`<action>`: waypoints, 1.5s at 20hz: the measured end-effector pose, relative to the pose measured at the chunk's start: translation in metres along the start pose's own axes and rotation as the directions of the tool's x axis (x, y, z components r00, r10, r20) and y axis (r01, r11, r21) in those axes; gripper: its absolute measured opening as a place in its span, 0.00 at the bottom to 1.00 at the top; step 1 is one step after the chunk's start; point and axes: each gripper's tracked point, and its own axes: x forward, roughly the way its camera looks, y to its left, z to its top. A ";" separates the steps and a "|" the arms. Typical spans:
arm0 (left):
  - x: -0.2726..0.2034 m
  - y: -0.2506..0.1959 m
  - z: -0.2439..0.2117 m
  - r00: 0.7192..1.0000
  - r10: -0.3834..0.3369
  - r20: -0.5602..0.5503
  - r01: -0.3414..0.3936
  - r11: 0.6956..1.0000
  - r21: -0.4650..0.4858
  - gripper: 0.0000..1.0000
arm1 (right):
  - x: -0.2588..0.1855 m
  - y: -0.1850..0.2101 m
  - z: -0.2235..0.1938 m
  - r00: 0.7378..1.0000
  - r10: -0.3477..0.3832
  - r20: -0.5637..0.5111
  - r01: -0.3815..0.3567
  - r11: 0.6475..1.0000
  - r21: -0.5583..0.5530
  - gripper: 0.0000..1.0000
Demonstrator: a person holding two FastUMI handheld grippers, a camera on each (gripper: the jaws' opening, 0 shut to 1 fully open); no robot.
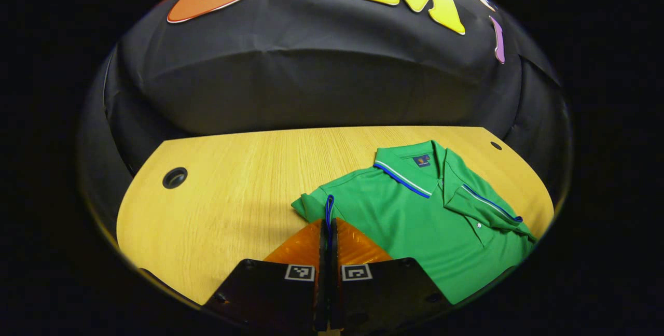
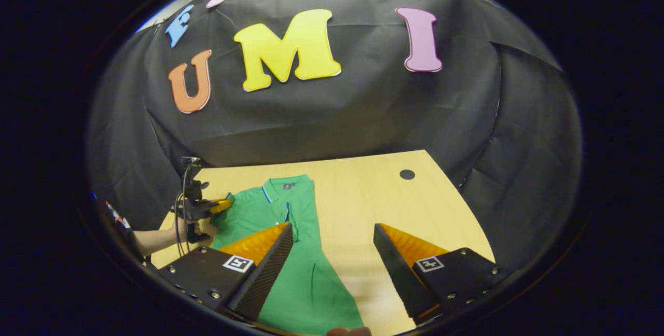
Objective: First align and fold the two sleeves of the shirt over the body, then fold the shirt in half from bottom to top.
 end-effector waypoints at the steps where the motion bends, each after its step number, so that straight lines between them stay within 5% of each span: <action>1: -0.004 -0.002 0.007 1.000 -0.003 0.007 0.003 1.000 0.003 0.05 | 0.001 -0.001 -0.002 1.000 -0.003 0.001 0.003 1.000 0.009 0.97; 11: -0.030 -0.050 0.063 0.999 0.003 0.035 -0.005 0.997 0.073 0.04 | -0.018 -0.027 -0.008 0.999 -0.030 0.032 0.028 0.997 0.073 0.98; 18: -0.024 -0.102 0.063 0.998 0.057 -0.023 -0.051 0.981 0.187 0.04 | -0.049 -0.070 -0.018 0.994 -0.096 0.056 0.087 0.986 0.144 0.97; 21: -0.021 -0.143 0.041 0.997 -0.013 -0.081 0.028 0.982 0.187 0.07 | -0.055 -0.086 -0.026 0.991 -0.123 0.055 0.111 0.977 0.183 0.97; 23: -0.024 -0.168 0.022 0.991 -0.061 -0.122 0.084 0.976 0.198 0.18 | -0.056 -0.093 -0.028 0.990 -0.132 0.058 0.119 0.973 0.199 0.98; 26: -0.041 -0.184 0.014 0.991 -0.078 -0.113 0.101 0.972 0.211 0.96 | -0.052 -0.093 -0.027 0.990 -0.126 0.061 0.111 0.974 0.198 0.98; 30: -0.073 -0.171 0.005 0.995 -0.043 -0.093 0.060 0.980 0.192 0.99 | -0.040 -0.077 -0.024 0.995 -0.082 0.062 0.073 0.988 0.136 0.97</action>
